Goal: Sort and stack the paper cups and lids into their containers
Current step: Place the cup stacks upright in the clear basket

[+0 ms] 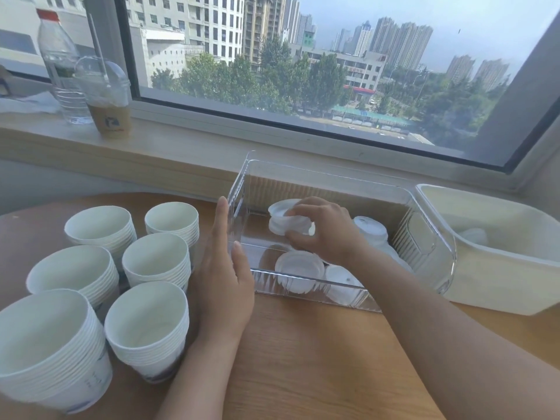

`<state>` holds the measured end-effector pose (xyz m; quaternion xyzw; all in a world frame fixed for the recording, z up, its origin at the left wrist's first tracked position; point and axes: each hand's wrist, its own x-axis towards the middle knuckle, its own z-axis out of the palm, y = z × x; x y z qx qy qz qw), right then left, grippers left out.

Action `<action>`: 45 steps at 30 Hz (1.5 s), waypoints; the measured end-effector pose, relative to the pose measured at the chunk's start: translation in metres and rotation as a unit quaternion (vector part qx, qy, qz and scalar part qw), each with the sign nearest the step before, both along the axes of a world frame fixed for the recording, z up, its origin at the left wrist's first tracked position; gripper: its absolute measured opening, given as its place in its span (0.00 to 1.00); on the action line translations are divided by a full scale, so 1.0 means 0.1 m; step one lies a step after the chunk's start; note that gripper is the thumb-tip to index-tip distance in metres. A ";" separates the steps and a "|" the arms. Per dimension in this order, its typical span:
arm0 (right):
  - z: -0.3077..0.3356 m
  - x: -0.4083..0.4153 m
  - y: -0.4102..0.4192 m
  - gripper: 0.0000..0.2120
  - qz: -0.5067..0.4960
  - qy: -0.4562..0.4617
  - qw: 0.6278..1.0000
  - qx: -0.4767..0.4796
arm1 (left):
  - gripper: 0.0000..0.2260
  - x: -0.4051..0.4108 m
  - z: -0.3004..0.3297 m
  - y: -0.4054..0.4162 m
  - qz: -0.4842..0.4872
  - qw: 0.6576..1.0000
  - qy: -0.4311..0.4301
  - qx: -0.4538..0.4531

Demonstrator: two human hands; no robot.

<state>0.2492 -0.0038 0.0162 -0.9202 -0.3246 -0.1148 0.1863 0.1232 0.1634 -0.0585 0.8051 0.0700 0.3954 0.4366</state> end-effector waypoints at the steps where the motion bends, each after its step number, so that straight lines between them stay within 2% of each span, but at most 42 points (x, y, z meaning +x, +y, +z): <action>1: 0.05 -0.02 -0.10 0.17 -0.010 -0.011 1.000 0.016 | 0.31 -0.01 0.01 0.00 -0.001 1.000 -0.001 0.003; 5: 0.21 -0.04 -0.53 0.16 -0.084 -0.037 0.995 0.032 | 0.32 -0.01 0.02 0.00 0.000 1.000 -0.003 0.006; 11: 0.18 -0.06 -0.86 0.20 -0.171 0.005 0.983 -0.064 | 0.32 0.01 0.00 0.01 0.002 1.000 -0.006 -0.007; 15: 0.14 -0.13 -0.66 0.25 -0.112 -0.029 0.991 -0.063 | 0.32 0.01 0.00 0.01 0.002 1.000 -0.006 -0.009; 20: 0.08 -0.22 -0.25 0.21 0.014 0.028 0.993 -0.113 | 0.32 0.00 -0.02 0.02 0.004 1.000 -0.002 -0.008; 25: 0.01 -0.21 -0.16 0.16 0.013 0.044 0.987 -0.153 | 0.32 0.00 -0.01 0.01 0.000 1.000 -0.001 -0.009; 29: -0.02 -0.22 -0.22 0.14 0.000 0.057 0.989 -0.133 | 0.32 -0.02 0.03 -0.01 0.005 1.000 0.006 -0.009; 33: 0.04 -0.24 -0.34 0.08 -0.032 0.068 0.996 -0.054 | 0.32 -0.04 0.06 -0.02 0.009 1.000 0.013 -0.010; 38: 0.21 -0.27 -0.64 0.09 -0.104 0.015 0.994 0.026 | 0.31 -0.04 0.06 -0.03 0.006 1.000 0.005 0.000; 42: 0.29 -0.29 -0.92 0.12 -0.168 0.006 0.986 -0.001 | 0.32 -0.01 0.01 -0.03 0.008 1.000 0.010 -0.010; 45: 0.30 -0.40 -1.03 0.16 -0.177 0.011 0.984 -0.037 | 0.35 -0.07 0.00 -0.04 0.008 1.000 0.017 -0.007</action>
